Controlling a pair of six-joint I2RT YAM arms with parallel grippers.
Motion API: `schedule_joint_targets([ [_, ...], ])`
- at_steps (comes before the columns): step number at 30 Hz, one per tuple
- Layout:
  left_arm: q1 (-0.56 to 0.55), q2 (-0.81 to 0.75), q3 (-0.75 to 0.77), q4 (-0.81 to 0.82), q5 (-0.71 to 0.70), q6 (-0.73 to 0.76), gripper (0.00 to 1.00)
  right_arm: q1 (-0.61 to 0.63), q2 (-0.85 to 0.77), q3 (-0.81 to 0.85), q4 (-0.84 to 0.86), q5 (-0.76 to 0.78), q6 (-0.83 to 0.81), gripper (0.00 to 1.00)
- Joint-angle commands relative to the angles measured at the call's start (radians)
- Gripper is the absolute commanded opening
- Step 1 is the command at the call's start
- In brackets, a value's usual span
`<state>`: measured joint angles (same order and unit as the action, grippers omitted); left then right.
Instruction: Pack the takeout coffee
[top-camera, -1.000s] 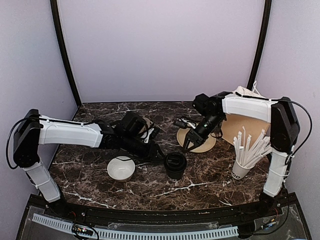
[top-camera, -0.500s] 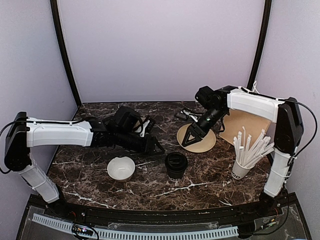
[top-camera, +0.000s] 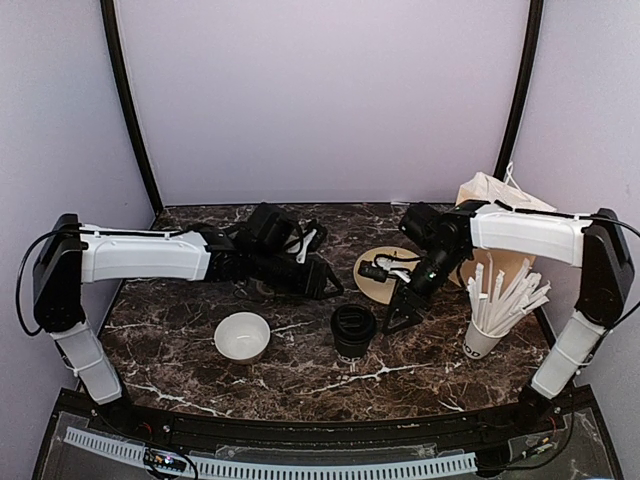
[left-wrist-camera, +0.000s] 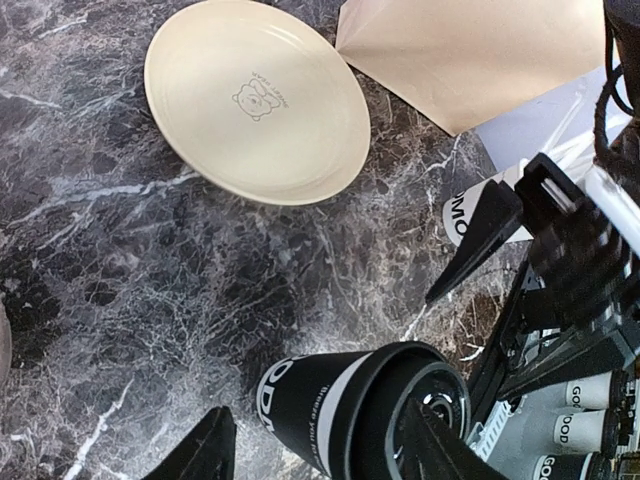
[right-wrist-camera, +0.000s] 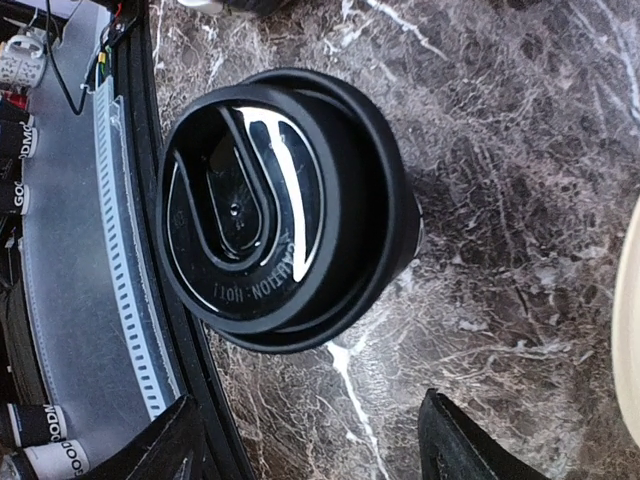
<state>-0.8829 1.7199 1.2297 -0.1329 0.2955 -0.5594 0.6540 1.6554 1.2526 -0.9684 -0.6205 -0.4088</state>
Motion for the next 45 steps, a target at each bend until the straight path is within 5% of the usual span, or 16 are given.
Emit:
schedule_joint_targets([
  [1, 0.009, -0.004, -0.019, 0.046, 0.022, 0.016, 0.6, 0.031, 0.046, 0.009, 0.048, 0.013, -0.003, 0.68],
  [11, 0.011, -0.06, -0.137, 0.129, 0.097, -0.039, 0.56, -0.034, 0.145, 0.138, 0.071, 0.061, 0.09, 0.52],
  [28, 0.011, -0.137, -0.159, 0.024, -0.046, -0.106, 0.57, -0.08, 0.158, 0.185, 0.071, 0.073, 0.136, 0.55],
  [35, 0.011, -0.212, -0.215, -0.047, -0.013, -0.236, 0.5, -0.082, 0.105, 0.125, 0.05, -0.1, 0.166, 0.58],
  [45, -0.001, -0.214, -0.318, 0.129, 0.14, -0.416, 0.41, -0.082, 0.164, 0.133, 0.038, -0.196, 0.168, 0.46],
])
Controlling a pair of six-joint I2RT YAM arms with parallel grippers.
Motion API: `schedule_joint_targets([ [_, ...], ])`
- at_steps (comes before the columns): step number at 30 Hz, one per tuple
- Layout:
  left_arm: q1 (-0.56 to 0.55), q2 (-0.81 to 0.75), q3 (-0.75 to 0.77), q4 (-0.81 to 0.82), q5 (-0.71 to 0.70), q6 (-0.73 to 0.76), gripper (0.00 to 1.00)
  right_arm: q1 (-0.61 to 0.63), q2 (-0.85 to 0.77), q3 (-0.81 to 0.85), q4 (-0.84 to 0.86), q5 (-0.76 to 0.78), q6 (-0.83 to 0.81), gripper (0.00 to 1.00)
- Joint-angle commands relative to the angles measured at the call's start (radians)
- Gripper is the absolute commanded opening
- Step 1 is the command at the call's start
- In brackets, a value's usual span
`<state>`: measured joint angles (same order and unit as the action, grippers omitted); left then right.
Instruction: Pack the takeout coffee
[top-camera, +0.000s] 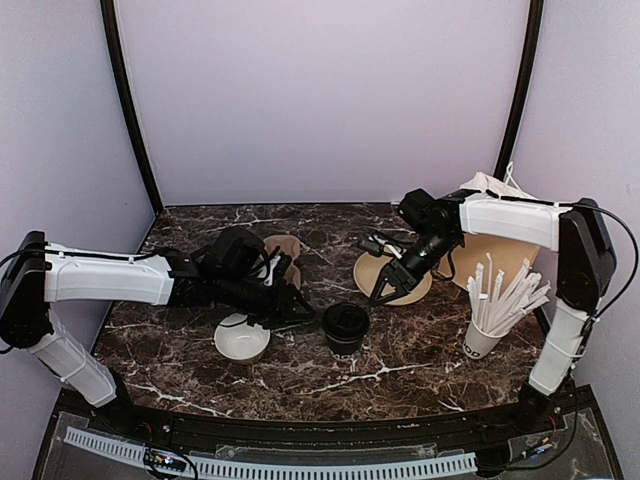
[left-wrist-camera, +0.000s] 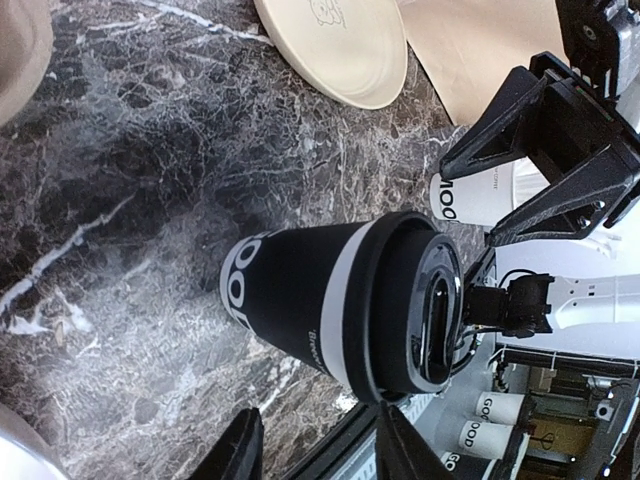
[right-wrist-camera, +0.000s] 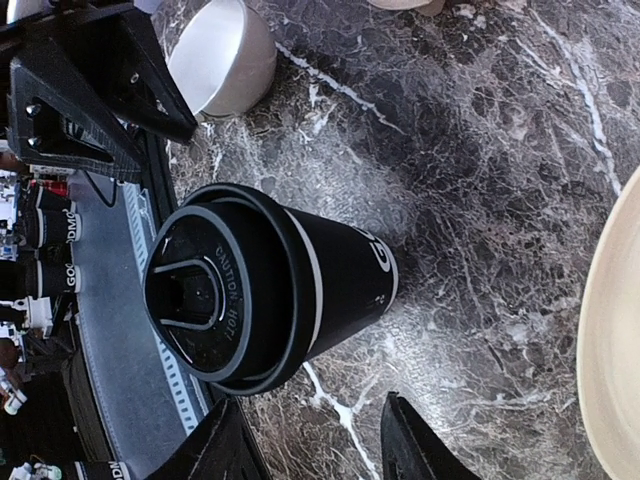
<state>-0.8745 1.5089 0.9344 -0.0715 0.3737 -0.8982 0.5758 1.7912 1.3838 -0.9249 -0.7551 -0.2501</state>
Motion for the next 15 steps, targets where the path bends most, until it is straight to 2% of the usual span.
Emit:
schedule_joint_targets([
  [1, -0.013, 0.0, -0.024, 0.083, 0.066, -0.079, 0.42, -0.004, 0.033, 0.002, -0.003, -0.062, 0.011, 0.45],
  [6, -0.019, 0.026, -0.016, 0.106, 0.083, -0.082, 0.45, -0.003, 0.054, -0.006, -0.003, -0.059, 0.013, 0.43],
  [15, -0.021, 0.061, -0.004, 0.113, 0.095, -0.067, 0.43, -0.001, 0.075, -0.006, -0.004, -0.075, 0.008, 0.43],
])
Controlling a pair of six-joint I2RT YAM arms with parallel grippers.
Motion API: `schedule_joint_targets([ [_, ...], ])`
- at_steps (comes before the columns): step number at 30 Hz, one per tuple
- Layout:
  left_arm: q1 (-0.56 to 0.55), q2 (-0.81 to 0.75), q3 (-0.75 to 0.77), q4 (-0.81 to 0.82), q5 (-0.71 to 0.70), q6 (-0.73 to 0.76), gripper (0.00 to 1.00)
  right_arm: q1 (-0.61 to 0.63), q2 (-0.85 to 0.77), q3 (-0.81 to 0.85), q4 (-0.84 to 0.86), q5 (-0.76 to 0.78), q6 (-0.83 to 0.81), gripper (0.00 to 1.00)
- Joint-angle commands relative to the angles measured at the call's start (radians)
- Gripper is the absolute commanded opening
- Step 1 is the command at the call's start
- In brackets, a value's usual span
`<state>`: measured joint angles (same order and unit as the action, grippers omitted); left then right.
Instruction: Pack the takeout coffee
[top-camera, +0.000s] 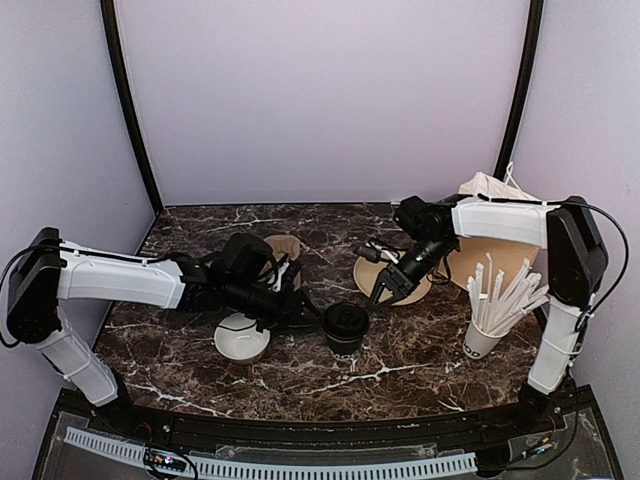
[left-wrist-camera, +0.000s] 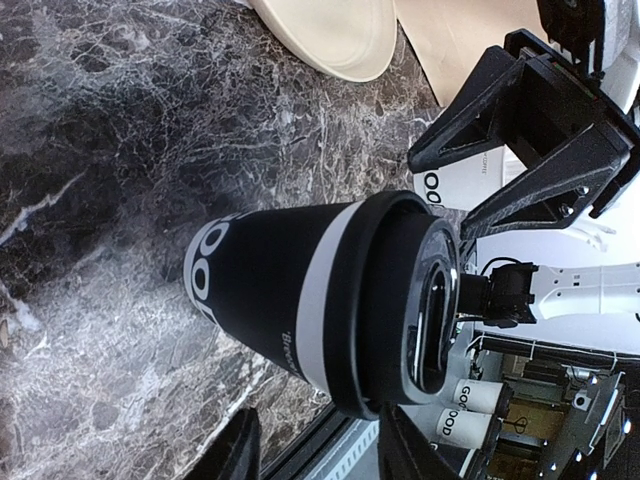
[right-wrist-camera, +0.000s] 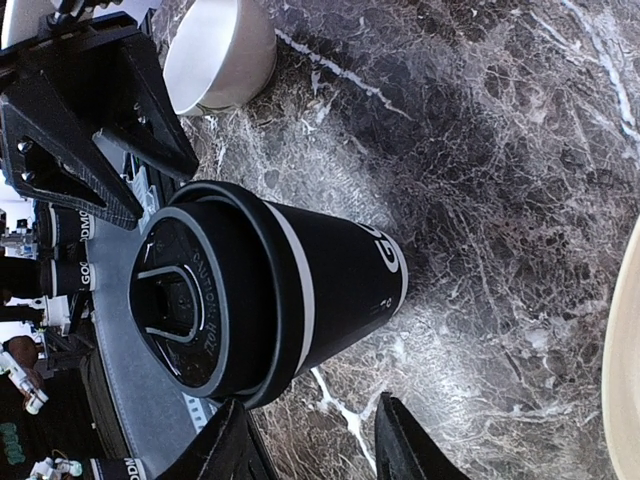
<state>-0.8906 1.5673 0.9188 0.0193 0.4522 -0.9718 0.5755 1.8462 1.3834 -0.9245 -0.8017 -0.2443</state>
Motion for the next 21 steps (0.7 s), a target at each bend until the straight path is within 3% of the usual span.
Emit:
schedule_joint_targets([
  [1, -0.005, 0.004, 0.013, 0.024, 0.019, 0.007, 0.42, 0.001, 0.022, -0.006, -0.006, -0.03, 0.001, 0.43],
  [21, -0.004, 0.106, 0.018, 0.056, 0.056, 0.033, 0.42, 0.033, 0.094, 0.017, -0.025, -0.044, -0.012, 0.43],
])
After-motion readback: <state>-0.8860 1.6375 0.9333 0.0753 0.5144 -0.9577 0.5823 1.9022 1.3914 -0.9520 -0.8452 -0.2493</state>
